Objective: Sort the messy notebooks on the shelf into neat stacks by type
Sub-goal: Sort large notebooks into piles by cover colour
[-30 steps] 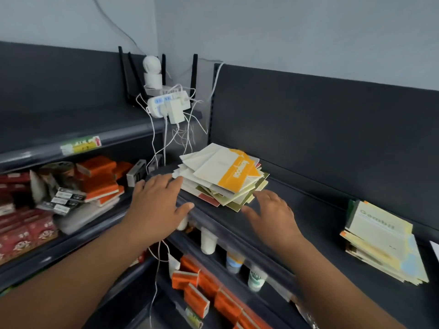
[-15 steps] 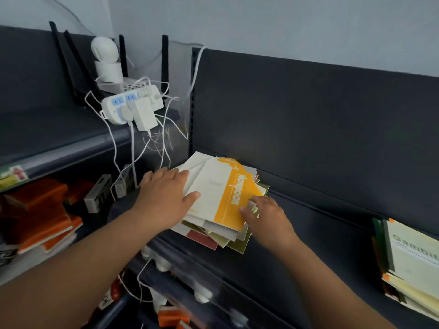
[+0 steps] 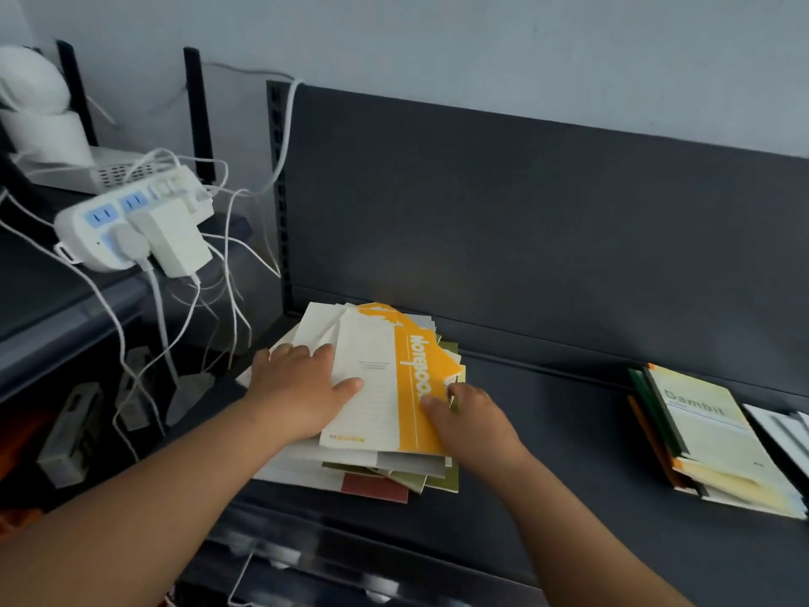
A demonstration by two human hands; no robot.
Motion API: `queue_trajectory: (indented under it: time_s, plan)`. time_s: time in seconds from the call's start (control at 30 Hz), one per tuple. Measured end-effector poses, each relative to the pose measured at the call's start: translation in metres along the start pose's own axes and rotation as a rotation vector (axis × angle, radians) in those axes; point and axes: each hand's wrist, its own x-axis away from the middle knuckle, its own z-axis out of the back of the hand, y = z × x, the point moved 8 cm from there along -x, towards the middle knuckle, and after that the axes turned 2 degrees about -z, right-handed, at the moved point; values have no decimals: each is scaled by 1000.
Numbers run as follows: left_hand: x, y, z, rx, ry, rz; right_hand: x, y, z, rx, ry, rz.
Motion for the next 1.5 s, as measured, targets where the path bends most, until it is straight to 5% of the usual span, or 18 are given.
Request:
queue_trajectory:
  time_s: [0.33, 0.47, 0.6, 0.93, 1.13, 1.5]
  plan:
    - [11, 33, 7, 179, 79, -192, 3, 1, 0, -215, 59, -138]
    - [1, 11, 12, 261, 136, -95, 4, 8, -1, -332, 28, -190]
    - [-7, -4, -5, 202, -7, 15, 5, 11, -4, -365, 19, -222]
    - [10, 35, -7, 279, 65, -230, 4, 13, -3, -444, 65, -231]
    - [19, 40, 1, 383, 92, -232, 13, 15, 4, -563, 126, -231]
    - [26, 39, 20, 1427, 92, -51, 31, 14, 35, -886, 266, -114]
